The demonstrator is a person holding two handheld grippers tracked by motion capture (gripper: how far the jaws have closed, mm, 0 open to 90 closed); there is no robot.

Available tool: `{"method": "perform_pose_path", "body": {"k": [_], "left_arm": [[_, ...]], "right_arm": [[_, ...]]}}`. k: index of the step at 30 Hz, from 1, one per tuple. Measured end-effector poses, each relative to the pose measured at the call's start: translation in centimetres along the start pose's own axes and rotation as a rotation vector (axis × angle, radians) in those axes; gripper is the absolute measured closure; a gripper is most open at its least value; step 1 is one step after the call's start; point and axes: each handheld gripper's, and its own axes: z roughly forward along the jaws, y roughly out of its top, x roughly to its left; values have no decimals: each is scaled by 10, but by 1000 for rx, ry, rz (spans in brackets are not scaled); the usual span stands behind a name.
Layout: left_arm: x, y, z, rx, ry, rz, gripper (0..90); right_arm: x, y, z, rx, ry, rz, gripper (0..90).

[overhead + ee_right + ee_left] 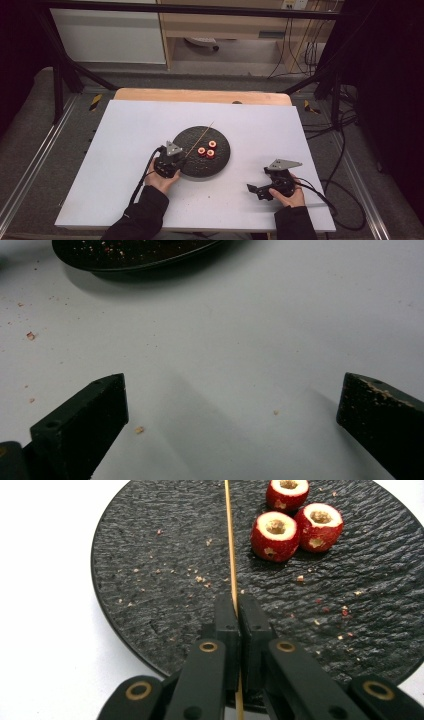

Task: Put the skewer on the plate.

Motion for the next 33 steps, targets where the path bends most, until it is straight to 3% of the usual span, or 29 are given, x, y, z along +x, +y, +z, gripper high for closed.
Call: {"method": "perform_pose_path", "body": {"k": [8,13,15,17,22,29,33], "left_arm": [[-4,2,3,6,10,20,868],[-3,3,0,2,-1,24,796],[-1,3,-3,-8,-22,15,738],[0,4,-7,-13,-21,40,670],[3,6,-20,-11,-72,77,510],[9,1,-38,26,-116,130,304],[16,-9,-48,31,-111,130,208]], "right_arm": [[0,0,0,1,-1,-5,13],[0,0,0,1,-2,-6,13],[0,0,0,0,-1,-1,13],[0,0,0,0,-1,-1,13],[0,0,0,-2,-3,-3,12],[0,0,-1,-7,-2,-1,12],[0,1,-1,-10,4,2,12]]}}
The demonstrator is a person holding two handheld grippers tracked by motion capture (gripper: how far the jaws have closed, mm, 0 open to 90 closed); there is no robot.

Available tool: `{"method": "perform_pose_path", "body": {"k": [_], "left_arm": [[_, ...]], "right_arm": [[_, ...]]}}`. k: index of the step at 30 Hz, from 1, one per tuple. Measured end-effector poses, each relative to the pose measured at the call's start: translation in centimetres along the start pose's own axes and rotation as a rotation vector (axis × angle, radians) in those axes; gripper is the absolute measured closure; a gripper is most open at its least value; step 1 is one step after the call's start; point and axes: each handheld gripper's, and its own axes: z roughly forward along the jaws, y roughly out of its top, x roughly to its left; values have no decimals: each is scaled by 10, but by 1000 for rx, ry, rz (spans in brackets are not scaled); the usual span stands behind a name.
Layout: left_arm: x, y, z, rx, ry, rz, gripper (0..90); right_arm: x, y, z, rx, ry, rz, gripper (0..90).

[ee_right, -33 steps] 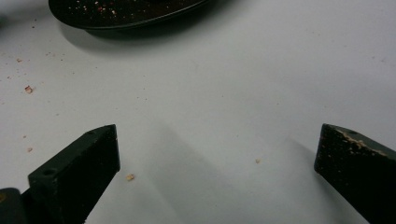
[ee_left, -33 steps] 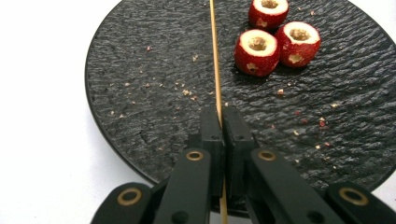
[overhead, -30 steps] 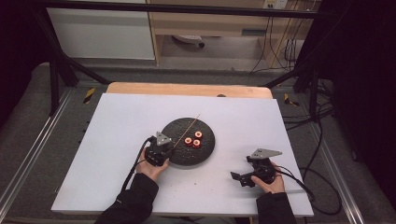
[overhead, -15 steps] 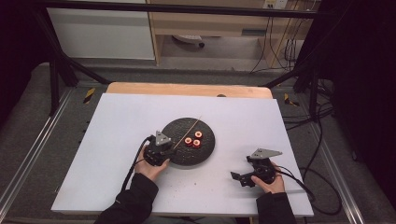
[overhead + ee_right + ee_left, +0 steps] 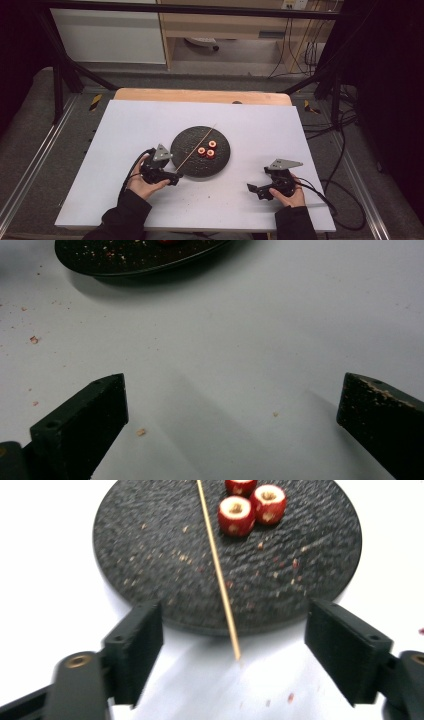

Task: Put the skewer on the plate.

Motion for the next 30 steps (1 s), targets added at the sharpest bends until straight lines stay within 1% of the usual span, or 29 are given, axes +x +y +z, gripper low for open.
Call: {"method": "perform_pose_path", "body": {"k": [4,10,15,18,23,26,30], "left_arm": [[6,-12,-10,-2,-6,-11,139],[16,-33,-25,-20,12,-18,66],[23,-52,-33,-47,28,-42,45],[27,-63,-37,-67,31,-63,41],[33,-81,-40,-72,30,-70,39],[38,-88,-42,-80,27,-83,38],[42,-92,-44,-86,31,-95,38]], "right_arm": [[0,0,0,2,1,4,12],[0,0,0,-3,-2,4,11],[0,0,0,6,-3,-1,11],[0,0,0,3,-1,0,10],[0,0,0,11,-3,-2,9],[0,-1,0,11,-3,0,9],[0,-1,-1,9,0,-4,9]]}}
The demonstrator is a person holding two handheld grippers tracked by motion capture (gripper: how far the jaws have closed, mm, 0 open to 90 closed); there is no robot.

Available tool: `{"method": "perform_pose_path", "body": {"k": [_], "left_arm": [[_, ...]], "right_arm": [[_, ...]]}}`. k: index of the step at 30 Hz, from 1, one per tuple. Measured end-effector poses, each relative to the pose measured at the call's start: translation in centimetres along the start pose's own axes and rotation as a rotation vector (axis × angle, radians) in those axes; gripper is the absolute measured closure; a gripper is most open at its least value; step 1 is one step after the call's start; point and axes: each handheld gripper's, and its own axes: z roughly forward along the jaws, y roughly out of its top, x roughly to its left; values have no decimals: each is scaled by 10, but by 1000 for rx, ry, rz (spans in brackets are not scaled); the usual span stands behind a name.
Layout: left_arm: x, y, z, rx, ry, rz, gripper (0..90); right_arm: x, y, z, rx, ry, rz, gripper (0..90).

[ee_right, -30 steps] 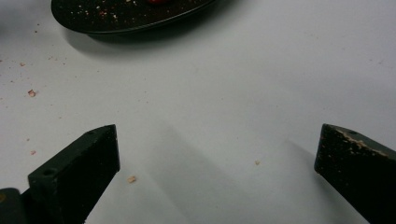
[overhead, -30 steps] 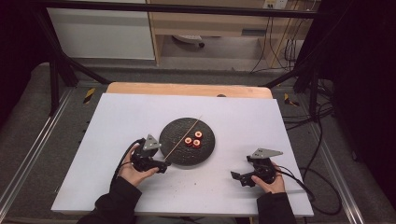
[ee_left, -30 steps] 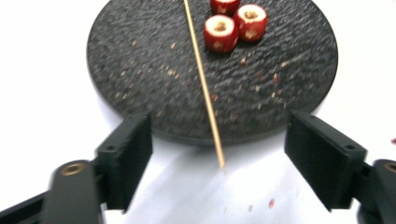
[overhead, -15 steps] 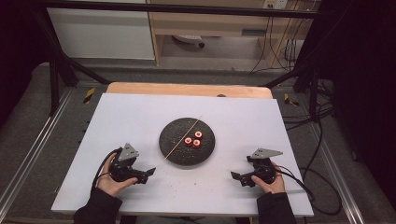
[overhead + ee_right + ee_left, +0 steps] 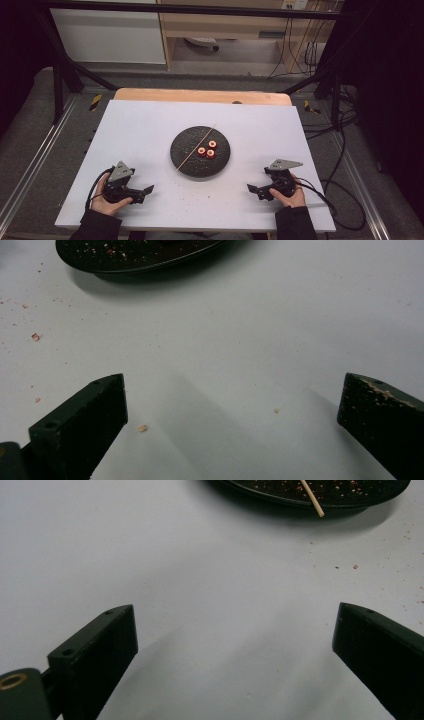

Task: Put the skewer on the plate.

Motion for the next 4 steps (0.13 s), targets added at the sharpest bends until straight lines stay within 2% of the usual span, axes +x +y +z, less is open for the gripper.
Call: {"method": "perform_pose_path", "body": {"k": [4], "left_arm": [[0,0,0,1,2,5,38]], "right_arm": [[0,0,-1,-3,1,7,9]]}}
